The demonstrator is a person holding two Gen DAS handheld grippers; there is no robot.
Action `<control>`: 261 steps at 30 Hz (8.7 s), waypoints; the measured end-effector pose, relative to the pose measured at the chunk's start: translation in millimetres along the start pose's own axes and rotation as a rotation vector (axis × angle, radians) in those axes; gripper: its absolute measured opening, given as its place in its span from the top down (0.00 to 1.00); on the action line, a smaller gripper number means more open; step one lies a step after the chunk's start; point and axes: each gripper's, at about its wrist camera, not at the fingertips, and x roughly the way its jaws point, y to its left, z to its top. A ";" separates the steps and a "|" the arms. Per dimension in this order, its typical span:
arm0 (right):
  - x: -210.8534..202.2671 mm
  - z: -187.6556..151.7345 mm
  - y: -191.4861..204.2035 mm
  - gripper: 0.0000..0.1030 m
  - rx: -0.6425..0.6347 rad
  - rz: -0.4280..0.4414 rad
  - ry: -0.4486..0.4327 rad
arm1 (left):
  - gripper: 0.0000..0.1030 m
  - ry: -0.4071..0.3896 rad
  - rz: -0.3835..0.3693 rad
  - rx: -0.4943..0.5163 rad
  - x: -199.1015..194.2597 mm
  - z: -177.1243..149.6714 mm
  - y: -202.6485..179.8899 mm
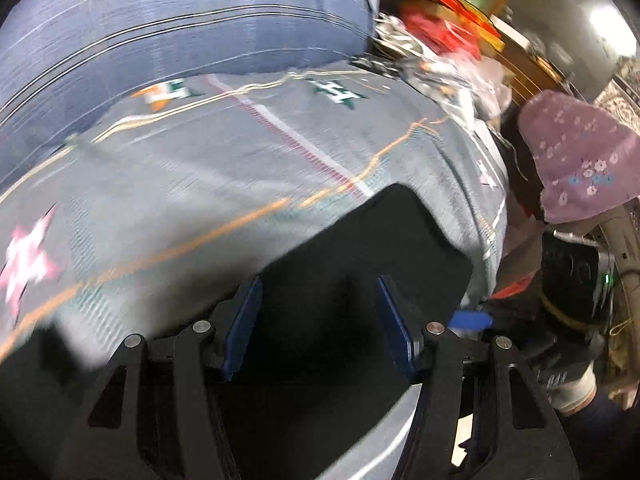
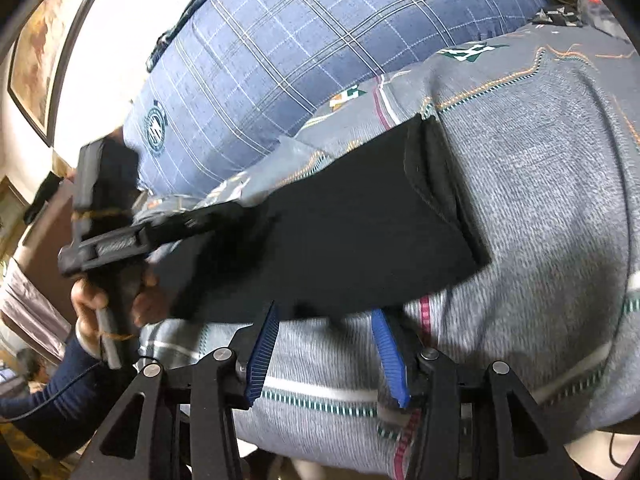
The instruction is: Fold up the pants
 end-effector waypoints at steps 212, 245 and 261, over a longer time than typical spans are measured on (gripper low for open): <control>132.6 51.6 167.2 0.67 -0.570 -0.044 0.127 | 0.38 -0.320 0.605 -0.434 -122.0 -122.5 96.4; 65.0 24.3 145.7 0.36 -0.460 -0.062 0.061 | 0.38 -0.329 0.586 -0.441 -133.8 -129.9 91.9; 110.3 72.0 137.1 0.74 -0.370 -0.045 0.053 | 0.38 -0.272 0.580 -0.428 -108.0 -93.9 109.4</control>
